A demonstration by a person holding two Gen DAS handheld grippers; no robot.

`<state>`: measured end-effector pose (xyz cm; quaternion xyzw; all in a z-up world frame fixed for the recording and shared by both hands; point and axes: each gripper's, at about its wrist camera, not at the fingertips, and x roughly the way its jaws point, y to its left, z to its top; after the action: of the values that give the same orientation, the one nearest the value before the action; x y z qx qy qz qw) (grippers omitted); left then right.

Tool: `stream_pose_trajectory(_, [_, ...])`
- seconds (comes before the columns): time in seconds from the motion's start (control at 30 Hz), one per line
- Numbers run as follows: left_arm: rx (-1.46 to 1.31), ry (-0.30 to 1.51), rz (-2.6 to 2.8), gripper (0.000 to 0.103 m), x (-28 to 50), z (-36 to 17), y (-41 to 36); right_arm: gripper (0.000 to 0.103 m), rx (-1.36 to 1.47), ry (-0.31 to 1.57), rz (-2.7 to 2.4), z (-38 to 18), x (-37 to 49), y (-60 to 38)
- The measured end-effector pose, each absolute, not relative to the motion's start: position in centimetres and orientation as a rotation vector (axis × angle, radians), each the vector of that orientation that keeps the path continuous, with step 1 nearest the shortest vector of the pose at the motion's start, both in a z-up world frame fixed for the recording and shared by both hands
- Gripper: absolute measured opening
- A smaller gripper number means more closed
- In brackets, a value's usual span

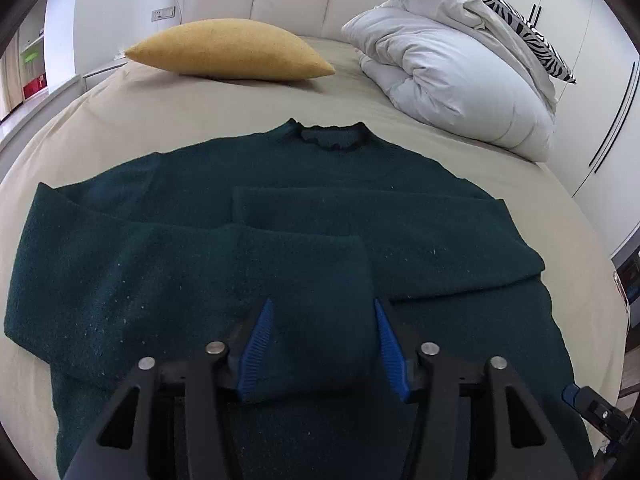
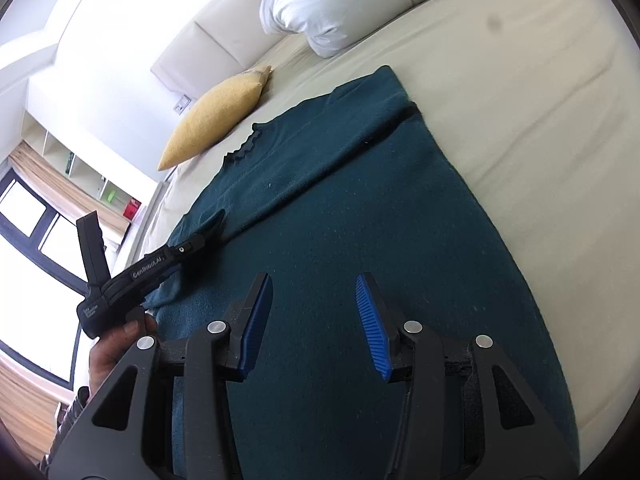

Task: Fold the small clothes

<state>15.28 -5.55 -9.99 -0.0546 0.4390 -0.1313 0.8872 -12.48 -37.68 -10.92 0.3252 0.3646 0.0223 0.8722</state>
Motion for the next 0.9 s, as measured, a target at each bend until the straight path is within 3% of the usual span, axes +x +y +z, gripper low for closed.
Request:
stream_pose_trajectory(0.17, [-0.175,0.884,-0.302,0.077,13.0,-9.2,-3.0,0.043,0.635,0.802,0.130,-9.8,-8.2,-35.8])
stream_pose_trajectory(0.37, [-0.274,0.827,-0.270,0.077,11.6,-8.3,2.2,0.049,0.595,0.885,0.330,-8.9,-0.4,-30.1])
stream_pose_trajectory(0.6, [-0.425,0.782,-0.191,0.077,11.1,-7.8,9.7,0.050,0.535,1.083,0.294,-12.6,7.3,-24.4])
stream_pose_trajectory(0.63, [-0.433,0.779,-0.177,0.077,11.1,-7.9,10.6,0.049,0.521,1.081,0.293,-12.8,7.7,-24.1])
stream_pose_trajectory(0.77, [-0.490,0.767,-0.140,0.076,11.3,-8.1,13.6,0.009,0.404,1.034,0.273,-11.6,7.2,-22.7])
stream_pose_trajectory(0.9, [-0.520,0.750,-0.121,0.076,11.8,-7.8,15.0,0.007,0.283,0.939,0.294,-7.9,6.4,-22.7])
